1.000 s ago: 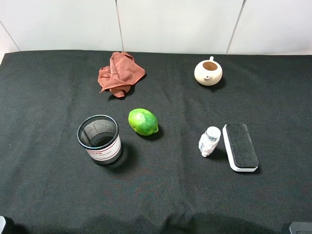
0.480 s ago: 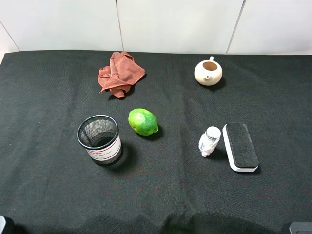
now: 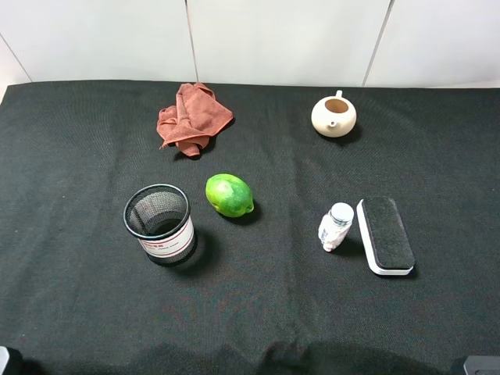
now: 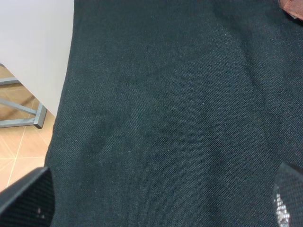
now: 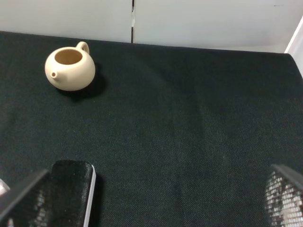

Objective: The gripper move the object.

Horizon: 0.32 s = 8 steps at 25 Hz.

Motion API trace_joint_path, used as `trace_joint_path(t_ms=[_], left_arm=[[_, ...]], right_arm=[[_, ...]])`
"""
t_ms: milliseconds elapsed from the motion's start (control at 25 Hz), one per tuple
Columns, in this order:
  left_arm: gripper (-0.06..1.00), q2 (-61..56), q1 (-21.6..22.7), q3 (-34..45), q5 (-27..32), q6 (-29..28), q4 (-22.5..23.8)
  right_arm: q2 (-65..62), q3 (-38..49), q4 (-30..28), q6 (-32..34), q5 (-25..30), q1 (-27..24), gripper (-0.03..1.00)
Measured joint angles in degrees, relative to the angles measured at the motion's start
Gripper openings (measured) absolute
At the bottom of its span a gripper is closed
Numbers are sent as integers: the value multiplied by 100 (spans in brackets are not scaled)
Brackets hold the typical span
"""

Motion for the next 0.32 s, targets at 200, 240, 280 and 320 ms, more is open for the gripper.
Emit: trace_joint_path(t_ms=[200, 240, 280, 320], left_arm=[[97, 0, 0, 0, 0, 0, 0], [97, 0, 0, 0, 0, 0, 0], [97, 0, 0, 0, 0, 0, 0], [97, 0, 0, 0, 0, 0, 0]], right_arm=[[0, 0, 0, 11, 0, 0, 67], [0, 0, 0, 11, 0, 0, 67], [0, 0, 0, 11, 0, 0, 67], [0, 0, 0, 11, 0, 0, 67]])
